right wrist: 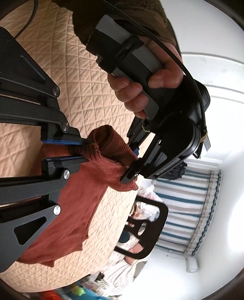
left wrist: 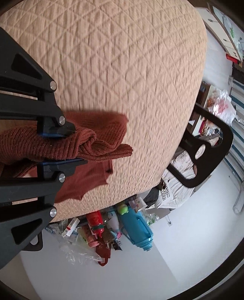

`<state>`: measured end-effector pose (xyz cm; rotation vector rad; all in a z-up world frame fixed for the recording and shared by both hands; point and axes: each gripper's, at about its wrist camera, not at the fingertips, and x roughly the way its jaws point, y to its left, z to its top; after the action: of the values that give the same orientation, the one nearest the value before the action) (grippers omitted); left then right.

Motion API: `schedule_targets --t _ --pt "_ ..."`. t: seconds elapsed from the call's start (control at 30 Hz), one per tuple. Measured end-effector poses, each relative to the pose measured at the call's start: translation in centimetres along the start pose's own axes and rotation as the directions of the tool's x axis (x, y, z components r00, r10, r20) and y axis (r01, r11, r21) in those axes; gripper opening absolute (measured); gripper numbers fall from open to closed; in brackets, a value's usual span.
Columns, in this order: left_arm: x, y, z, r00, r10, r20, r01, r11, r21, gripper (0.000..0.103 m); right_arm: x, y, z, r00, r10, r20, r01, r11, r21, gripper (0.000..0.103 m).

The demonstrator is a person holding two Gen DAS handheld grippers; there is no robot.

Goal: Fold small clothes
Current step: 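Grasp the folded sweater edge with the left tool and lift it, then fold the gripped edge over the sweater bundle with the left tool, open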

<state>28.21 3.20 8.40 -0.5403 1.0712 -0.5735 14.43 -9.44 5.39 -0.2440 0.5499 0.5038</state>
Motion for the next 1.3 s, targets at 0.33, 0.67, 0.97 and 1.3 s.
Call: schedule_targets --t 0.33,0.67,0.97,1.3 --pt "3.6 -6.4 -0.3 0.999 -0.003 -0.032 0.005 0.997 0.073 0.019 -2.9 -4.2 -1.2 0.999 -0.040 0.017 0.037 0.993 0.112 0.009" --pt "7.3 -11.0 -0.6 0.998 0.019 -0.053 -0.012 0.991 0.134 0.019 -4.7 -9.1 -2.8 0.999 -0.041 0.009 0.038 0.972 0.232 0.009" --pt "11.6 -13.7 -1.1 0.993 0.033 -0.110 -0.015 0.988 0.153 0.019 -5.7 -13.1 -5.0 0.999 -0.048 -0.017 0.051 0.939 0.339 0.009" --pt "15.3 -15.2 -1.9 0.983 0.072 -0.168 -0.043 0.984 0.173 0.019 -6.3 -16.4 -7.4 0.998 -0.012 -0.065 0.040 0.896 0.442 0.009"
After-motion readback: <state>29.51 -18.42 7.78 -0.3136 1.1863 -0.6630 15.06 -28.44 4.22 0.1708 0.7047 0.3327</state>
